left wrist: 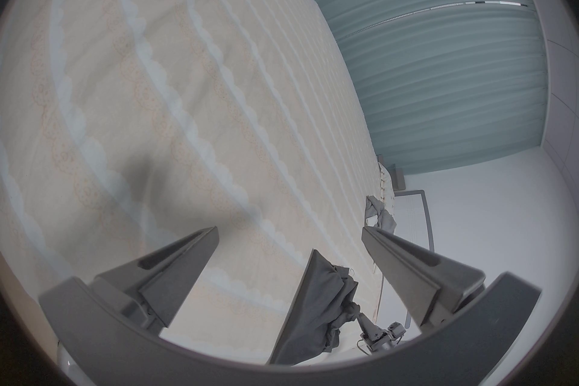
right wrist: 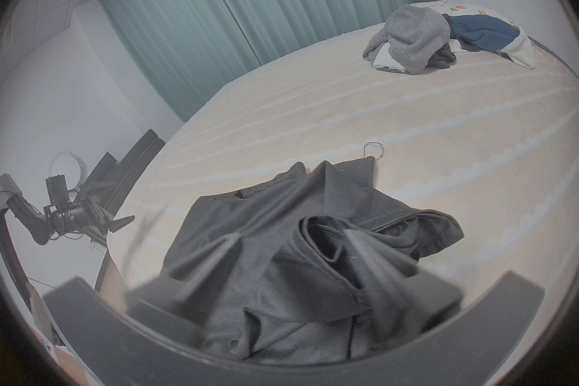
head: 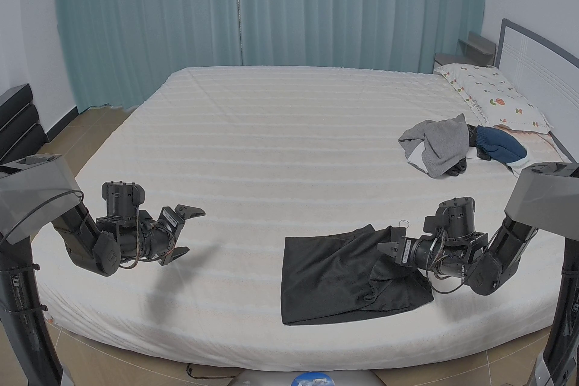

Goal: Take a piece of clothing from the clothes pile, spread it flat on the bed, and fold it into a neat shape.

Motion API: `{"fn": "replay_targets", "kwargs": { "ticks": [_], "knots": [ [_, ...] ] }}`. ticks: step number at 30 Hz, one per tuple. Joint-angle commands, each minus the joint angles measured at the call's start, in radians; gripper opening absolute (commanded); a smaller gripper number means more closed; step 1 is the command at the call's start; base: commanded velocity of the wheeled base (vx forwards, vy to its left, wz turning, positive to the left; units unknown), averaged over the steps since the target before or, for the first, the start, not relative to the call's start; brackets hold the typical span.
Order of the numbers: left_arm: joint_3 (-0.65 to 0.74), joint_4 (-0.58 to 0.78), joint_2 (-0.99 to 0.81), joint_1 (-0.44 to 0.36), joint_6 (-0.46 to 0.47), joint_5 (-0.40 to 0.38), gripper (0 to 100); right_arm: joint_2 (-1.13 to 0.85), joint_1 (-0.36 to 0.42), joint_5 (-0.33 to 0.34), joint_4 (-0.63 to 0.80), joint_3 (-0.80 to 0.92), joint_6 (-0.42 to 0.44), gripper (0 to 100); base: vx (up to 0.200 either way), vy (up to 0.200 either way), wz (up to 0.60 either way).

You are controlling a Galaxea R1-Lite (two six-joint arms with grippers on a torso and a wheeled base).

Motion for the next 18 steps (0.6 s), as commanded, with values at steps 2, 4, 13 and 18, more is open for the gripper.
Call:
{"fn": "replay_targets", "kwargs": {
  "ticks": [2, 4, 13, 18],
  "knots": [
    [0.001, 0.0, 0.002, 0.0, 0.0, 0.0, 100, -0.009, -0.02, 0.0, -0.004, 0.039, -0.071, 0, 0.0, 0.0, 0.0],
    [0.001, -0.002, 0.002, 0.0, 0.0, 0.0, 100, -0.054, -0.021, 0.002, -0.003, 0.068, -0.086, 0, 0.0, 0.0, 0.0],
    [0.001, -0.002, 0.002, 0.0, 0.0, 0.0, 100, -0.164, -0.089, 0.054, 0.006, 0.22, -0.224, 0, 0.0, 0.0, 0.0],
    [0.001, -0.002, 0.002, 0.0, 0.0, 0.0, 100, -0.167, -0.146, 0.114, 0.008, 0.278, -0.364, 0, 0.0, 0.0, 0.0]
  ]
}}
